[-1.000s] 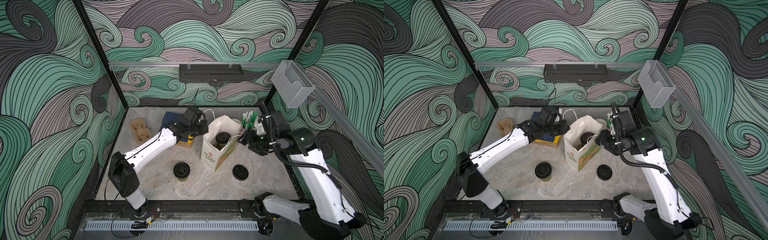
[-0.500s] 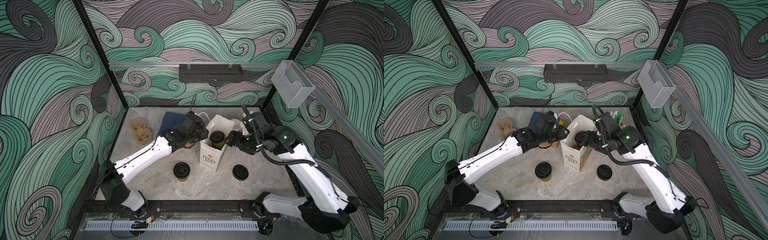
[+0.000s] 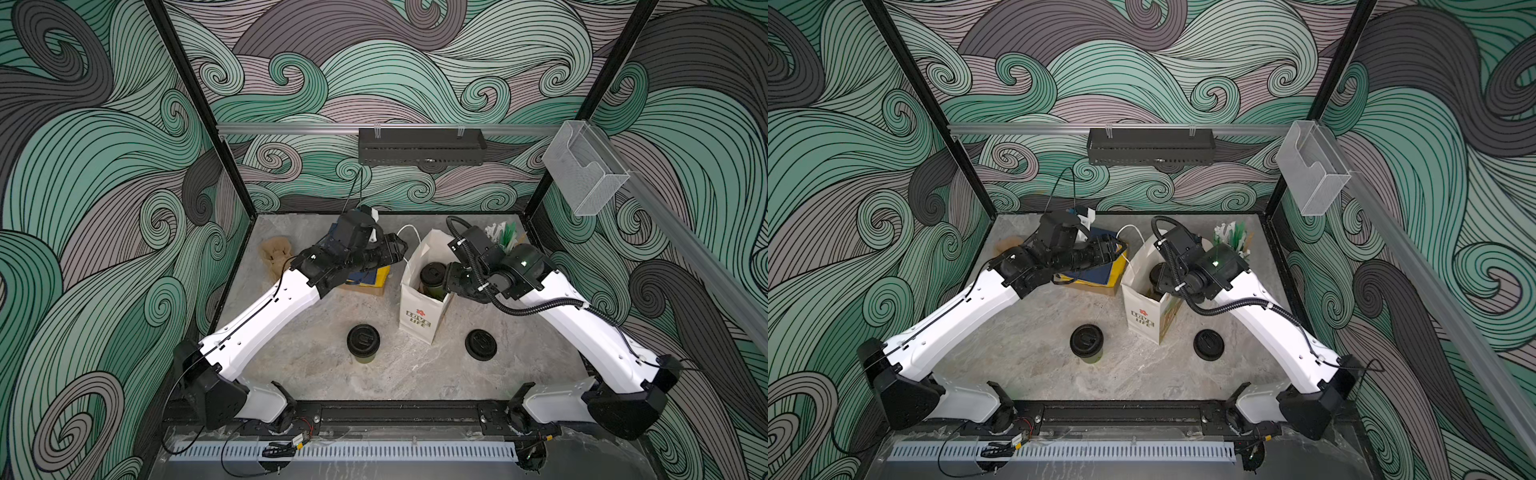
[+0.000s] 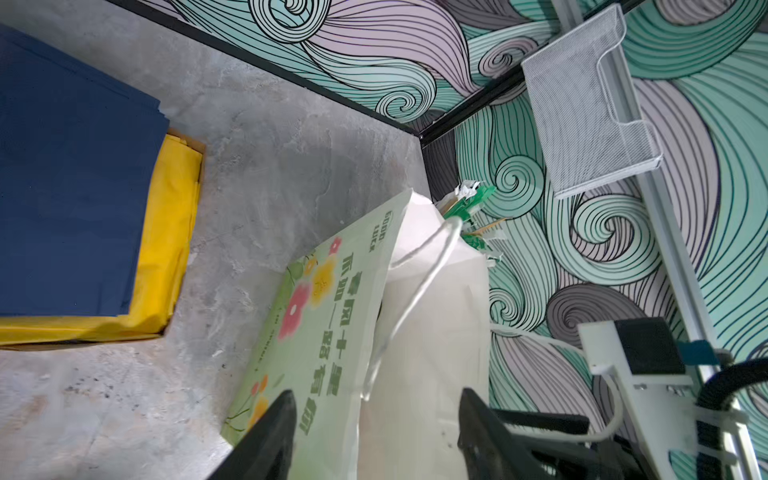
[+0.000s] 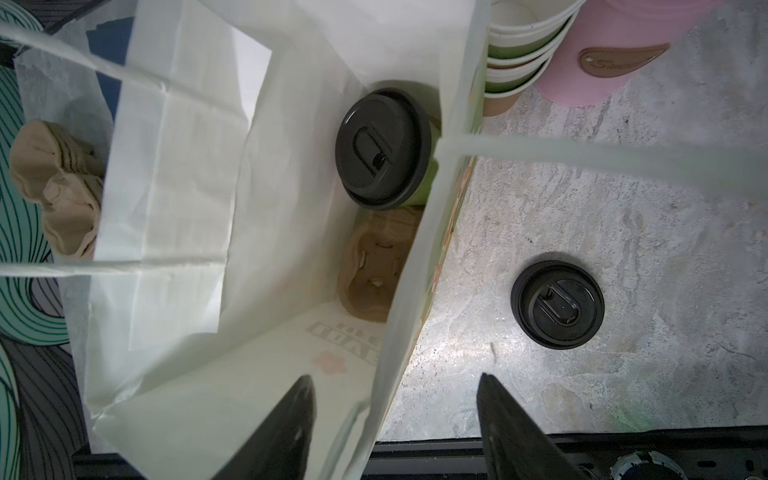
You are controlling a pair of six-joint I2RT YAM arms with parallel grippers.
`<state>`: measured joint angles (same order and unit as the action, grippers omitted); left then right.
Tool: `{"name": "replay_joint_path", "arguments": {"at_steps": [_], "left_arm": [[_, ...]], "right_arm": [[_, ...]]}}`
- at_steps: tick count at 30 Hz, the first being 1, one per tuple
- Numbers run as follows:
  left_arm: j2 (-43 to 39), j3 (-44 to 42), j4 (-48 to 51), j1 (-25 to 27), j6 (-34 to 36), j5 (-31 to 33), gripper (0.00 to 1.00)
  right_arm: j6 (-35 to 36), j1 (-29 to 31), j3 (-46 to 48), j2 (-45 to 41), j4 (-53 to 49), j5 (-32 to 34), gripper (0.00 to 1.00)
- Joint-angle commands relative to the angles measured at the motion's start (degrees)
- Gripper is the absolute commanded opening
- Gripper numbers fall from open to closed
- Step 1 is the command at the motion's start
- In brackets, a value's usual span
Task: Pack the takeout coffee
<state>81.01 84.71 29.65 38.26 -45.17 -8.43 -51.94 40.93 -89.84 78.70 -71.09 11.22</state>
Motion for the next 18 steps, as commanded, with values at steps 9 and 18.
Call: {"name": "replay_joint_path", "arguments": {"at_steps": [9, 18], "left_arm": [[4.69, 7.06, 5.36, -6.43, 11.72, -17.59, 0.67], [7.69, 10.41, 9.59, -7.01, 14.93, -23.84, 0.67]], "right_arm": [[-0.80, 0.36, -2.16, 2.07, -2.61, 4.76, 0.31], [3.75, -0.21, -0.89, 1.92, -2.79, 0.16, 0.09]]}}
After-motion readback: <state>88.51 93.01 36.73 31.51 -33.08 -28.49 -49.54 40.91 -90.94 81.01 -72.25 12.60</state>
